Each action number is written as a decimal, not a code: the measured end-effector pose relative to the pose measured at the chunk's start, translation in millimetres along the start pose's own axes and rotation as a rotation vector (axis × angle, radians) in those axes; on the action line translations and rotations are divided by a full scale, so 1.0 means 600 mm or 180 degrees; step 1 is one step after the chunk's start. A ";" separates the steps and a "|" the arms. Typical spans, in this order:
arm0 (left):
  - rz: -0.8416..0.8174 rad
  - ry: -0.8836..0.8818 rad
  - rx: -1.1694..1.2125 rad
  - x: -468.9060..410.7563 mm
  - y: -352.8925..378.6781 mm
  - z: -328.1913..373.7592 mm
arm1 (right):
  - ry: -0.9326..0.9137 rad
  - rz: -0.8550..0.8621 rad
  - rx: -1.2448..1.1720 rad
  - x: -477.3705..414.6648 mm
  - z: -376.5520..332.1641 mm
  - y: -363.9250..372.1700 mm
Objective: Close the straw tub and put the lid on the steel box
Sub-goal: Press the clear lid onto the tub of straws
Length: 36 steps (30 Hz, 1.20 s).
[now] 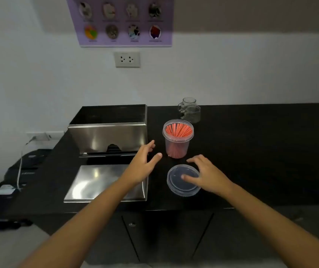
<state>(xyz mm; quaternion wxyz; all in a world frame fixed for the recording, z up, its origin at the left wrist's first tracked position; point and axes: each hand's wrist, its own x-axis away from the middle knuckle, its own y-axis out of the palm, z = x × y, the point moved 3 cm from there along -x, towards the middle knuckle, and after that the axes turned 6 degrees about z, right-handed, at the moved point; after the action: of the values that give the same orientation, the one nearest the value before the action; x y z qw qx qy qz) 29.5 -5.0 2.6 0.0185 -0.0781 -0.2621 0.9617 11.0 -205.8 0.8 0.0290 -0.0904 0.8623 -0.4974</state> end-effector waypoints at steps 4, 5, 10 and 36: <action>-0.0073 -0.0175 -0.0116 -0.005 0.008 -0.013 | 0.0205 -0.0305 0.0144 -0.007 0.007 0.032; -0.0102 -0.0234 -0.0127 -0.007 0.012 -0.018 | 0.0235 -0.0329 0.0173 -0.010 0.011 0.040; -0.0196 -0.0363 -0.0179 -0.017 0.031 -0.039 | 0.0409 -0.0391 0.0299 -0.026 0.018 0.065; -0.0407 -0.0604 0.0315 -0.101 0.096 -0.061 | 0.1152 0.0862 -0.0514 -0.044 0.087 -0.078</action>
<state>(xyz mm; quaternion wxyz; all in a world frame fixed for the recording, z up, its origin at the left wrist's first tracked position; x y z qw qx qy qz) 95.3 -40.8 -49.4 0.0587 0.0311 -0.2194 0.9734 49.9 -268.1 13.8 -0.0669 0.1147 0.8947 -0.4265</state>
